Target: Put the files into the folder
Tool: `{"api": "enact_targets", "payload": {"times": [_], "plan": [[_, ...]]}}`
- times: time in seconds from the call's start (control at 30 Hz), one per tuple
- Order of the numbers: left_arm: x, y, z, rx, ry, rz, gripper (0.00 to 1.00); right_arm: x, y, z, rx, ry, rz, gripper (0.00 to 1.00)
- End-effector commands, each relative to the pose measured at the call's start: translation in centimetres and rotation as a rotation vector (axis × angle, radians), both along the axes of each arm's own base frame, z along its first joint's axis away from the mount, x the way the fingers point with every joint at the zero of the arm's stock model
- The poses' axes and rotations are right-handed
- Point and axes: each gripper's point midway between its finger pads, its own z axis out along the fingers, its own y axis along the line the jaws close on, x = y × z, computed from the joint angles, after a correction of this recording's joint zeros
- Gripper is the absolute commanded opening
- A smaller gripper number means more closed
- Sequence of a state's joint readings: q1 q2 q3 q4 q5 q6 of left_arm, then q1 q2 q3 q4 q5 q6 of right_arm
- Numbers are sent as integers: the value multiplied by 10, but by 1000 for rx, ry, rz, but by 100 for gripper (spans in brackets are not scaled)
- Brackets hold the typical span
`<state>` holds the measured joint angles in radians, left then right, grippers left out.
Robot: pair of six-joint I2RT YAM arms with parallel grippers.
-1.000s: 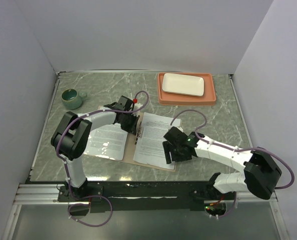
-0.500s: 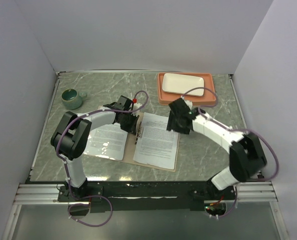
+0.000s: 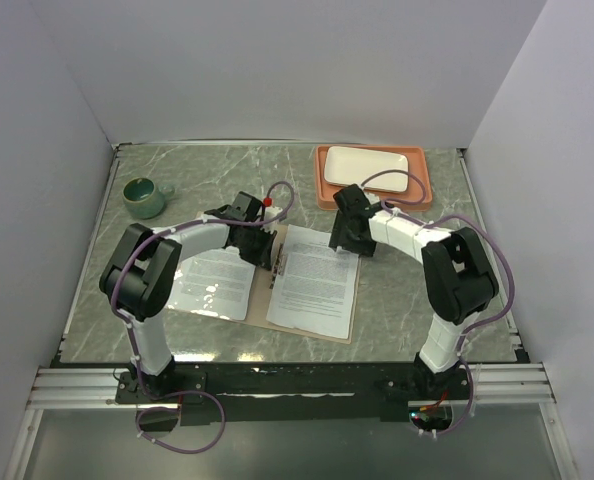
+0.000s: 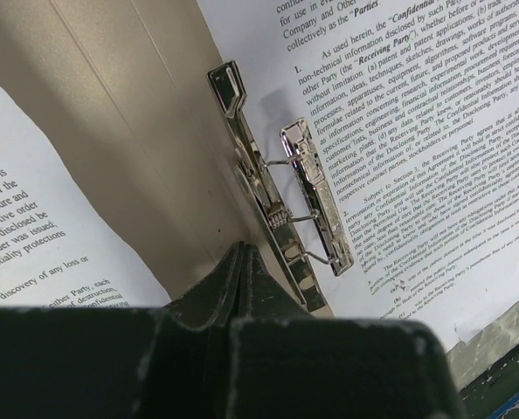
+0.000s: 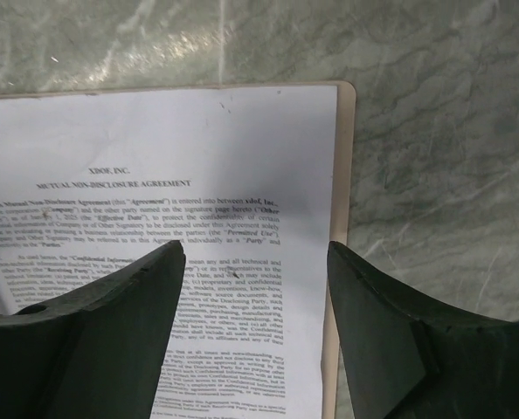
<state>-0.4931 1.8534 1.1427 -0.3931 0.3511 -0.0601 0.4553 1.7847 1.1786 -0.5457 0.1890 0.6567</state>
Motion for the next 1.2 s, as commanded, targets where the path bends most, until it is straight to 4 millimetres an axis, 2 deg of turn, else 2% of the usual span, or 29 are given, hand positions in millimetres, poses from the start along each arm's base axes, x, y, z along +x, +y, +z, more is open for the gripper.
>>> {"api": "enact_targets", "payload": {"times": [0.0,0.2,0.3,0.43,0.53,0.6,0.8,0.9,0.97,1.03,1.1,1.17], "plan": [[-21,22,-18,78,62,-9,1,22,7,12,28,-62,-3,74],[-22,22,-18,69,66,-9,1,20,14,9,58,-52,-1,73],[-21,20,-16,60,66,-11,1,19,29,13,104,-62,29,73],[-23,20,-13,51,72,-13,1,28,57,32,200,-104,56,72],[-21,20,-3,31,70,-9,1,36,86,47,322,-141,90,68],[-16,23,12,11,58,1,1,40,103,53,389,-137,109,65],[4,35,64,-44,-39,5,1,54,143,57,543,-149,186,62],[13,48,80,-50,-81,21,1,62,157,53,586,-155,225,62],[16,56,83,-63,-85,31,1,63,166,46,608,-139,255,62],[12,55,87,-111,-67,7,1,65,173,47,628,-138,278,62],[9,56,86,-126,-67,-2,1,68,178,43,644,-140,296,62],[11,63,77,-94,-85,16,1,67,182,40,654,-127,311,62]]}}
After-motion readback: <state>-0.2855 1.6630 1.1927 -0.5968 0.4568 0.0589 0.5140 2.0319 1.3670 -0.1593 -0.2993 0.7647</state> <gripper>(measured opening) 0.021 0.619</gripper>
